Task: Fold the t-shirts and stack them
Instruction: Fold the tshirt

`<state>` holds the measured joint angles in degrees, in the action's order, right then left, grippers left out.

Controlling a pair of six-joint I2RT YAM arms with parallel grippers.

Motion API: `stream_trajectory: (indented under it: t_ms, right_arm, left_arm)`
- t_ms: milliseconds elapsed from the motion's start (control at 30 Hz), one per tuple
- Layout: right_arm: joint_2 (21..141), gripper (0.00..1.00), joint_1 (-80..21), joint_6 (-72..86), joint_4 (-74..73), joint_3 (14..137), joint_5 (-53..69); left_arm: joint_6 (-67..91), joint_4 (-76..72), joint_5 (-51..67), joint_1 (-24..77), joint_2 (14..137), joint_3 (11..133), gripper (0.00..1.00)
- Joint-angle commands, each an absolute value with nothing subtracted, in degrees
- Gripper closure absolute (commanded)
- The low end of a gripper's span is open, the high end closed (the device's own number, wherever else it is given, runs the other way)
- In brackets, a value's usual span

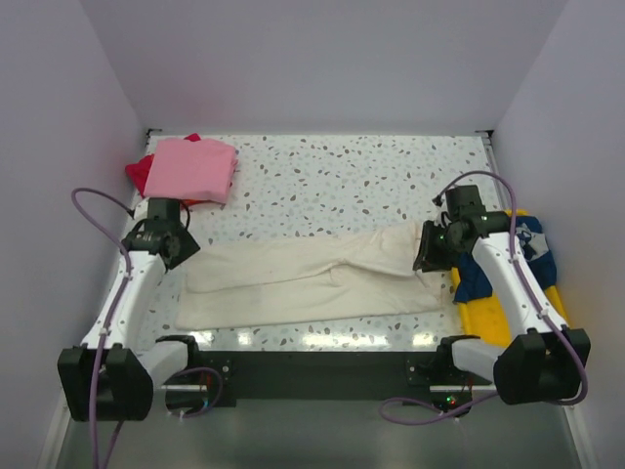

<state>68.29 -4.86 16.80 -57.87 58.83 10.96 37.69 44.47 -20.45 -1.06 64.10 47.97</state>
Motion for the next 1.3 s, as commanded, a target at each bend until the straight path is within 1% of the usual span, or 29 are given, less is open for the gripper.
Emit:
stream_trajectory:
  t_ms: [0,33,67,167,300,433,600,667,800,1033,1200,1267]
  right_arm:
    - [65.5,0.66,-5.2,15.6,-63.0,57.8,9.9]
    - [65.0,0.62,-5.4,15.6,-63.6,57.9,9.7]
    - [64.7,0.55,-5.6,15.4,-63.5,58.2,9.4]
    - [65.5,0.51,-6.0,15.6,-60.7,59.2,8.5]
    - [69.2,0.52,-6.4,18.2,-52.6,59.9,11.2]
    - [74.6,0.53,-9.2,19.7,-39.8,59.2,12.6]
    - [86.9,0.53,-15.5,21.7,-29.7,61.7,14.1]
    - [89.9,0.53,-18.0,21.8,-28.0,63.0,13.6]
    - [97.2,0.53,-19.6,21.5,-24.9,64.4,12.9]
    - [101.1,0.53,-20.0,19.5,-23.0,65.0,11.1]
    - [101.8,0.54,-20.2,18.5,-22.9,66.0,9.5]
    - [102.8,0.58,-20.0,17.9,-23.0,66.6,9.0]
  left_arm:
    - [41.7,51.6,-21.2,-1.5,58.4,48.3,0.27]
    - [41.9,52.2,-21.4,-1.5,56.4,49.1,0.18]
    - [41.7,52.0,-21.4,-1.5,55.8,49.4,0.17]
    - [40.6,47.8,-20.0,-1.5,55.8,49.7,0.17]
    - [40.6,40.5,-15.5,-0.4,60.8,49.9,0.17]
    - [40.6,32.1,-12.2,2.8,68.0,50.8,0.17]
    - [41.5,24.4,-6.2,4.6,75.4,48.7,0.17]
    - [42.4,20.6,-4.8,4.7,77.1,46.3,0.17]
    - [42.5,17.8,-5.3,4.7,80.9,43.8,0.17]
    - [41.8,16.7,-6.2,4.7,83.1,41.8,0.17]
    - [41.7,16.3,-6.5,4.7,83.1,41.2,0.17]
    - [41.6,16.1,-6.3,4.7,83.6,41.2,0.17]
